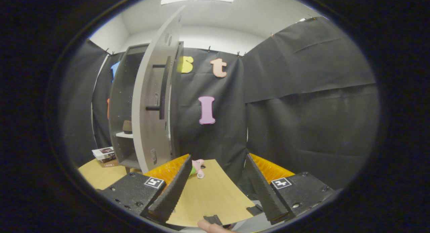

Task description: Open the shoe cabinet door, grab the shoes and put them into the shoe cabinet, then close the shoe cabinet door.

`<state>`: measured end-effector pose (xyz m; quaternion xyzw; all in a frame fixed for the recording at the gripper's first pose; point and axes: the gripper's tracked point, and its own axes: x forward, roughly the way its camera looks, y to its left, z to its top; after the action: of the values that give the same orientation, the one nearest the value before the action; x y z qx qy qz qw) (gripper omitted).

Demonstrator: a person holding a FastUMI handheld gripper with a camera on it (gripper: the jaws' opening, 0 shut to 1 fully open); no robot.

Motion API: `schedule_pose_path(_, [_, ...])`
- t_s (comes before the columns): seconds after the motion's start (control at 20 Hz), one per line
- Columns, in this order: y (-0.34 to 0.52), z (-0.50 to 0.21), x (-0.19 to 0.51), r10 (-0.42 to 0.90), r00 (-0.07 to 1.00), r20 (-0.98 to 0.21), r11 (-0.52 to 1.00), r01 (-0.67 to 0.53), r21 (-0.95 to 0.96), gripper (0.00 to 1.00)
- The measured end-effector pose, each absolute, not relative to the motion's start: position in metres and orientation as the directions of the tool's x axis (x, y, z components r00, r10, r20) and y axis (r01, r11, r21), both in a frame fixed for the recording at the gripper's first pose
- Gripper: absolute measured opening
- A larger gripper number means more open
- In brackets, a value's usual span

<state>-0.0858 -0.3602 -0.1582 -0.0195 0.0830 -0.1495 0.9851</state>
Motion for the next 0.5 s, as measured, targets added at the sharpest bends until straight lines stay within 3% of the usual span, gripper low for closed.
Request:
schedule_pose_path(0.25, [-0.297, -0.166, -0.062, -0.179, 0.97, -0.163, 0.984, 0.175, -0.043, 1.0])
schedule_pose_path(0.5, [-0.279, -0.163, -0.062, -0.297, 0.948, -0.112, 0.946, 0.276, -0.171, 0.93])
